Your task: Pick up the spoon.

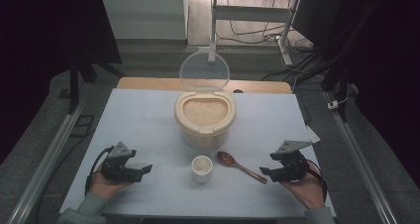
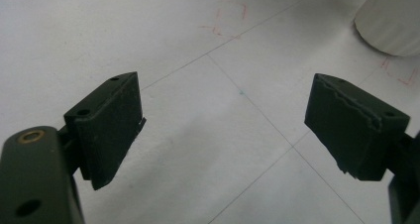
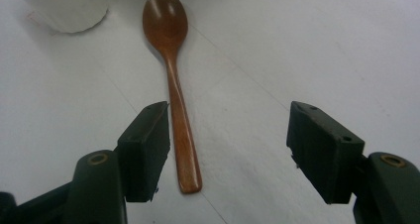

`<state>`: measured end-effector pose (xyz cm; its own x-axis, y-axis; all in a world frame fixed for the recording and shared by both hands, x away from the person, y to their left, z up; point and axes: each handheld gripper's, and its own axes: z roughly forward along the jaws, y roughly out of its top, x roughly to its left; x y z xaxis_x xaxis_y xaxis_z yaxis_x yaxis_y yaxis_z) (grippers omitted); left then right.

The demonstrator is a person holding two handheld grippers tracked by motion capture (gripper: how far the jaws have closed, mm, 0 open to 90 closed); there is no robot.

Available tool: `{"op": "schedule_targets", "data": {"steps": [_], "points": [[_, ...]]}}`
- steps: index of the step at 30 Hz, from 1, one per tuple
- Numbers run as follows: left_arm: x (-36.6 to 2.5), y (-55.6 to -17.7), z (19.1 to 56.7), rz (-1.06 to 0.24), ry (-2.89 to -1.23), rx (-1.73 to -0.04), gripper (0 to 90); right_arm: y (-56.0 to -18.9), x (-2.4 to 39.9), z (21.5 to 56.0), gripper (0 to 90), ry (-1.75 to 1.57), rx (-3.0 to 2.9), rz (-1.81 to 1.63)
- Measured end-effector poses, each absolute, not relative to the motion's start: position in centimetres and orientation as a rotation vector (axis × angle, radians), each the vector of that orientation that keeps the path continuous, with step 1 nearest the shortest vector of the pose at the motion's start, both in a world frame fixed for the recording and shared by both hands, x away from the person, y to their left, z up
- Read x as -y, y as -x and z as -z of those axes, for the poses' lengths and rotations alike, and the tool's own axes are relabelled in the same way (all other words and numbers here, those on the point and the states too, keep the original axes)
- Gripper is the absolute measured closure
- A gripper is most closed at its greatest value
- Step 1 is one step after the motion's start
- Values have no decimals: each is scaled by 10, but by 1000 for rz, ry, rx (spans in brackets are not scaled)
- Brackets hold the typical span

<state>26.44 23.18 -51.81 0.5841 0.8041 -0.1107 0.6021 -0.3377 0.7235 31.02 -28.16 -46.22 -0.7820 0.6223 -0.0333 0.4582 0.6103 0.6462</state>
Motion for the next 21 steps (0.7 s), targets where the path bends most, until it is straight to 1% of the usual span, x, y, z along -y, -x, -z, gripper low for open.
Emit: {"op": "schedule_targets", "data": {"steps": [10, 21], "points": [[-230, -264, 518, -347, -2076, -1108, 145, -327, 256, 456, 332, -833, -2662, -850], [-229, -263, 519, -347, -2087, -1098, 146, -329, 245, 479, 370, -798, -2779, -719]]}}
